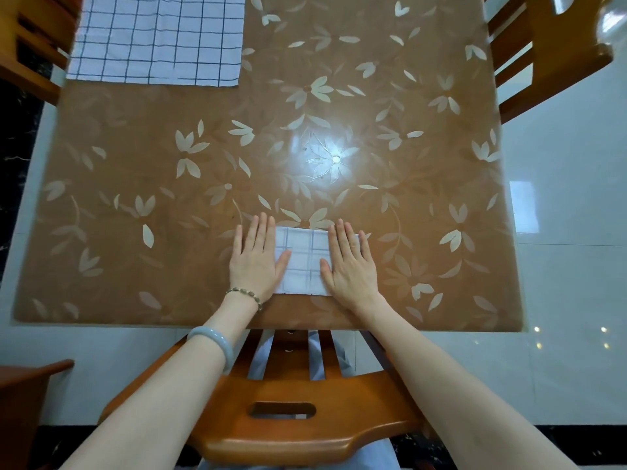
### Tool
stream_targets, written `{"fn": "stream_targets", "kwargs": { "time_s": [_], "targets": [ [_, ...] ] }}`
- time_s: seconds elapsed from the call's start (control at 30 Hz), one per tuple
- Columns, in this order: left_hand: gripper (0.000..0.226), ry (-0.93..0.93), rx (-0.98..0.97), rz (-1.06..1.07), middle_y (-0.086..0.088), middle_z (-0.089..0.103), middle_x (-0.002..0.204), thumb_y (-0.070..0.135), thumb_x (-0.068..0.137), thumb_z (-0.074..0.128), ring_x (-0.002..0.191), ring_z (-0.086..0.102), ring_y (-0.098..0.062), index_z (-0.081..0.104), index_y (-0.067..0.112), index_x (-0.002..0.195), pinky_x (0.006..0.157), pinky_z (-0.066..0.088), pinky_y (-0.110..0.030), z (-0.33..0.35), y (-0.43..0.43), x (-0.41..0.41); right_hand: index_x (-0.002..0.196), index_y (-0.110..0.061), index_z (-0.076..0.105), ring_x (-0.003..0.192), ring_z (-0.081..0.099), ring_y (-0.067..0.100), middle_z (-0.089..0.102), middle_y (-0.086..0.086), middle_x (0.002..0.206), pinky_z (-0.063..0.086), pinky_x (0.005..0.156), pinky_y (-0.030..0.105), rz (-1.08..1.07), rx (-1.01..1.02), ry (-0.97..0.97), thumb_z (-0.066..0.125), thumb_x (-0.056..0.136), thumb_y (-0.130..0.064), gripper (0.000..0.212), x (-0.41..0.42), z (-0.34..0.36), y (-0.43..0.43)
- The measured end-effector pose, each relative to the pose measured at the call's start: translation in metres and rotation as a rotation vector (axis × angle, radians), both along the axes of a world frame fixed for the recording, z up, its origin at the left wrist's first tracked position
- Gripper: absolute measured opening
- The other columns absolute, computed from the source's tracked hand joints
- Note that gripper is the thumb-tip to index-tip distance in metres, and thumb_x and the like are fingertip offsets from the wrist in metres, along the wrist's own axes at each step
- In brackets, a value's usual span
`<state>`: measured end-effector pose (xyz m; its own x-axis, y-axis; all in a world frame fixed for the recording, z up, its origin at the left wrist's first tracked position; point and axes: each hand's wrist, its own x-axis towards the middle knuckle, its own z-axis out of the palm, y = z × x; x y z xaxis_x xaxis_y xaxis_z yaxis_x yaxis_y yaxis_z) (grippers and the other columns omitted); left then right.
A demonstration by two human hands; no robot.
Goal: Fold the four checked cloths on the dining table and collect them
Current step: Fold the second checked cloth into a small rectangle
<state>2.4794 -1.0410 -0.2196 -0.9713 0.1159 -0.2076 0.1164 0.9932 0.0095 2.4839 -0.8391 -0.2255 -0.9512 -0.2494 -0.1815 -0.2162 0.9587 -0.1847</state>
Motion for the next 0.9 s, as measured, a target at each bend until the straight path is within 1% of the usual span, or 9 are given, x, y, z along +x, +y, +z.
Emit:
{"fn": "stream_targets", "kwargs": {
  "time_s": [0.1,0.2,0.27,0.37,0.53,0.6,0.7,0.8,0.9],
  "targets": [
    [0.066,0.031,0.031,-0.072,-0.011,0.006,0.156,0.044,0.096,0.015,0.146,0.009,-0.022,0.012,0.005,0.149,0.118,0.005,-0.045,0.009,0.021,-0.002,0.147,-0.004,0.028,0.143,0.026,0.029,0.03,0.016,0.153,0.011,0.116,0.045,-0.004,-0.012,-0.006,0.028,0.094,-0.04,0.064,0.0,0.002,-0.001],
    [0.06,-0.033,0.047,-0.305,-0.011,0.022,0.156,0.038,0.097,0.018,0.145,0.019,-0.023,0.017,0.007,0.148,0.116,0.011,-0.045,0.006,0.043,0.0,0.147,-0.006,0.027,0.143,0.025,0.029,0.029,0.017,0.153,0.012,0.115,0.045,0.007,-0.021,-0.001,0.028,0.095,-0.041,0.063,0.0,0.003,-0.001],
    [0.059,-0.079,0.059,-0.318,-0.01,0.026,0.155,0.04,0.098,0.017,0.144,0.023,-0.023,0.019,0.008,0.148,0.115,0.012,-0.045,0.001,0.041,-0.002,0.146,-0.003,0.028,0.143,0.025,0.028,0.03,0.017,0.153,0.013,0.115,0.045,0.005,-0.012,-0.012,0.027,0.095,-0.042,0.065,0.0,0.002,-0.001],
    [0.062,-0.135,0.057,-0.321,-0.008,0.018,0.158,0.046,0.098,0.012,0.145,0.011,-0.019,0.011,0.011,0.149,0.116,0.006,-0.043,-0.004,0.035,-0.003,0.146,0.001,0.027,0.144,0.022,0.029,0.027,0.018,0.153,0.01,0.116,0.044,-0.007,0.002,-0.022,0.025,0.095,-0.047,0.07,-0.001,0.0,0.003],
    [0.068,-0.185,0.041,-0.337,-0.001,-0.007,0.16,0.052,0.093,-0.001,0.144,-0.014,-0.013,-0.013,0.015,0.149,0.118,-0.01,-0.04,0.006,0.037,-0.008,0.147,-0.002,0.008,0.146,0.005,0.026,0.011,0.016,0.157,-0.003,0.117,0.043,-0.063,0.095,-0.028,0.008,0.095,-0.059,0.077,0.007,0.002,0.048],
    [0.072,-0.19,0.062,-0.309,0.0,0.009,0.16,0.053,0.096,0.027,0.147,0.004,-0.015,0.004,0.016,0.152,0.118,-0.005,-0.043,0.02,0.042,-0.016,0.146,-0.003,0.007,0.146,0.002,0.025,0.011,0.015,0.157,-0.01,0.117,0.042,-0.079,0.119,-0.046,0.002,0.094,-0.062,0.079,0.01,0.005,0.058],
    [0.076,-0.197,0.103,-0.275,0.001,0.043,0.138,0.054,0.078,0.064,0.131,0.037,-0.021,0.034,0.023,0.141,0.118,0.005,-0.047,0.042,0.053,-0.039,0.147,-0.005,0.004,0.146,-0.002,0.026,0.006,0.015,0.158,-0.012,0.116,0.045,-0.084,0.138,-0.07,-0.003,0.092,-0.063,0.08,0.011,0.007,0.055],
    [0.066,-0.324,0.007,-0.298,0.001,0.054,0.118,0.048,0.067,0.074,0.112,0.048,-0.021,0.043,0.021,0.119,0.102,0.031,-0.04,0.055,0.069,-0.064,0.149,-0.008,0.005,0.146,-0.002,0.029,0.005,0.016,0.158,-0.011,0.115,0.049,-0.092,0.143,-0.084,0.0,0.092,-0.062,0.079,0.012,0.007,0.055],
    [0.043,-0.402,-0.075,-0.396,0.002,0.059,0.103,0.041,0.07,0.076,0.103,0.055,-0.02,0.052,0.022,0.101,0.083,0.04,-0.034,0.059,0.082,-0.076,0.15,-0.008,0.018,0.146,-0.004,0.03,0.008,0.018,0.158,-0.011,0.116,0.048,-0.13,0.074,-0.068,0.017,0.093,-0.06,0.077,0.01,0.013,0.054]
  ]
}}
